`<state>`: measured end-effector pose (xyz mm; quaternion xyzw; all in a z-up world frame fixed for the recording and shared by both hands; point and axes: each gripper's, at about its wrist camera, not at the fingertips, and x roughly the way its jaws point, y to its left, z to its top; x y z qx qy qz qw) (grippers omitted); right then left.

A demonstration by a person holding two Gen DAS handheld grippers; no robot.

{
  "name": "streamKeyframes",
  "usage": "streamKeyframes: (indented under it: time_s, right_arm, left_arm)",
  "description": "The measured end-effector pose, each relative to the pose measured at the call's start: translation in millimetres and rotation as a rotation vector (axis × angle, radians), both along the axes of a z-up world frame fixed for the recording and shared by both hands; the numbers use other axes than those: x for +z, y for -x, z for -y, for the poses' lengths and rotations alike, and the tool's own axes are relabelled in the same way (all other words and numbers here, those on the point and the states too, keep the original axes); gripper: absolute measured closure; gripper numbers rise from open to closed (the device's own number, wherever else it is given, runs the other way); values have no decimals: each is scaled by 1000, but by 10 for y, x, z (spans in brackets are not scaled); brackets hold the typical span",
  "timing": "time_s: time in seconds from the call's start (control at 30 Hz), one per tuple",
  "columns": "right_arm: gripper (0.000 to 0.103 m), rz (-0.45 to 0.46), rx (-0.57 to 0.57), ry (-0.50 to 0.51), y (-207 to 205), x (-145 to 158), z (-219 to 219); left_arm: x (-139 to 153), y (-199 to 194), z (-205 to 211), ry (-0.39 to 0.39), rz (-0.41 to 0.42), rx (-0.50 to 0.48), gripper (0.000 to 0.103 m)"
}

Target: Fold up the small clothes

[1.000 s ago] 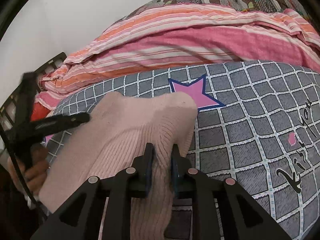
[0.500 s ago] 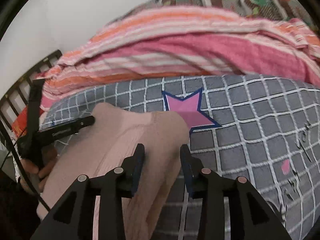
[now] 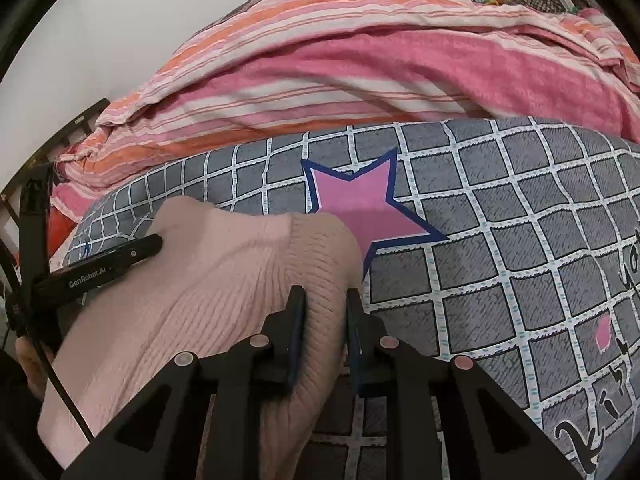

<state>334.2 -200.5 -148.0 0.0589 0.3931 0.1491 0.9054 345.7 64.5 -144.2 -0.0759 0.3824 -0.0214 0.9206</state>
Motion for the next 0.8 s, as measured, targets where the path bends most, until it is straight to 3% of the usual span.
streamKeyframes:
  time_s: [0.17, 0.53, 0.73, 0.8]
  right_arm:
    - [81, 3, -7, 4, 7, -5, -2]
    - [79, 9, -24, -15, 38, 2, 50]
    - [79, 64, -15, -129, 143, 79, 198]
    - [78, 67, -7, -157, 165, 93, 234]
  left_arm:
    - [4, 15, 29, -24, 8, 2, 47]
    - [-3, 29, -9, 6, 13, -13, 45]
    - [32, 98, 85, 45, -8, -130, 45]
    - [79, 171, 201, -5, -11, -138, 45]
